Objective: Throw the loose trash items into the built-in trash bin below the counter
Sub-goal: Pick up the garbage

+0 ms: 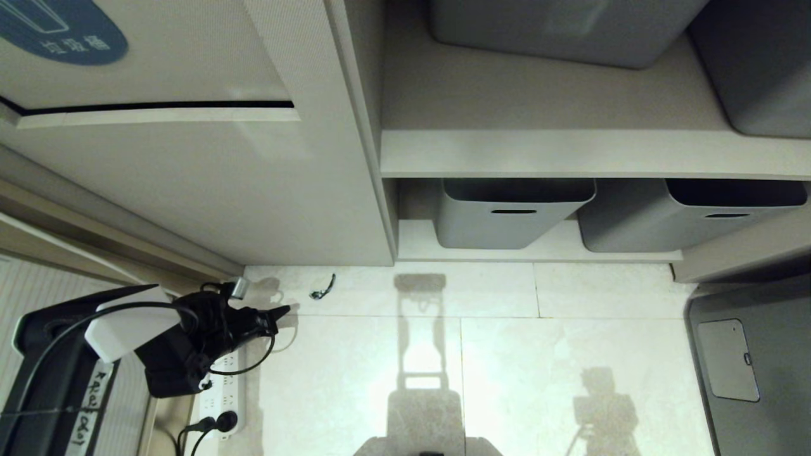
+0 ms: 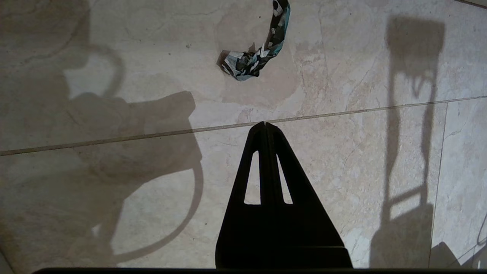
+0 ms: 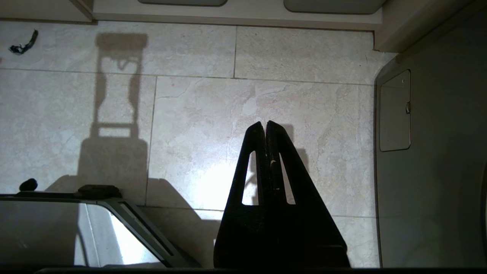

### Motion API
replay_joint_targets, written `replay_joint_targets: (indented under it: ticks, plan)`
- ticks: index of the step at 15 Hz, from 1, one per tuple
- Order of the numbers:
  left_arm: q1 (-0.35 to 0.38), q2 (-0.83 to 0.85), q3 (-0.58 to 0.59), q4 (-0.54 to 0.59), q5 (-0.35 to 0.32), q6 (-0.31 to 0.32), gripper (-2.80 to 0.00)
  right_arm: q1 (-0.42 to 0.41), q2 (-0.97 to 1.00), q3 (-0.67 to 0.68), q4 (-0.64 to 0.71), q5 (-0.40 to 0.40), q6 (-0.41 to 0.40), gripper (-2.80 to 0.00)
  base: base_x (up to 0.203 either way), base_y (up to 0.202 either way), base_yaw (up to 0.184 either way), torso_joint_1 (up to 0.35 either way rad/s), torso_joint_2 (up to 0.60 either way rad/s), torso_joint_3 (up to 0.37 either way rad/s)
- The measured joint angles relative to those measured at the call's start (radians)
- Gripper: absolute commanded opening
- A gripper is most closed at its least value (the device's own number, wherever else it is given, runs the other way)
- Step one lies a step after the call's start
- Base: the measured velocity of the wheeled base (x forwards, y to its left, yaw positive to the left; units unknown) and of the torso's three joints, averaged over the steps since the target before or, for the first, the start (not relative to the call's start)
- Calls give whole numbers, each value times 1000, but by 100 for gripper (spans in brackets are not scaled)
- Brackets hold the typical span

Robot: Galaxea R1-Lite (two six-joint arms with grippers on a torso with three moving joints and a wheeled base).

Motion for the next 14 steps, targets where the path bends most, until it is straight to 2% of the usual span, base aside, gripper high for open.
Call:
replay_joint_targets:
  ticks: [8, 14]
  plan:
    - [32, -41, 27, -1, 11, -13, -280, 0, 0, 0, 1, 0, 0, -280, 0, 0, 0, 0, 0, 0]
    - [29, -79, 135, -55, 21, -6, -280, 0, 0, 0, 1, 0, 0, -280, 0, 0, 0, 0, 0, 0]
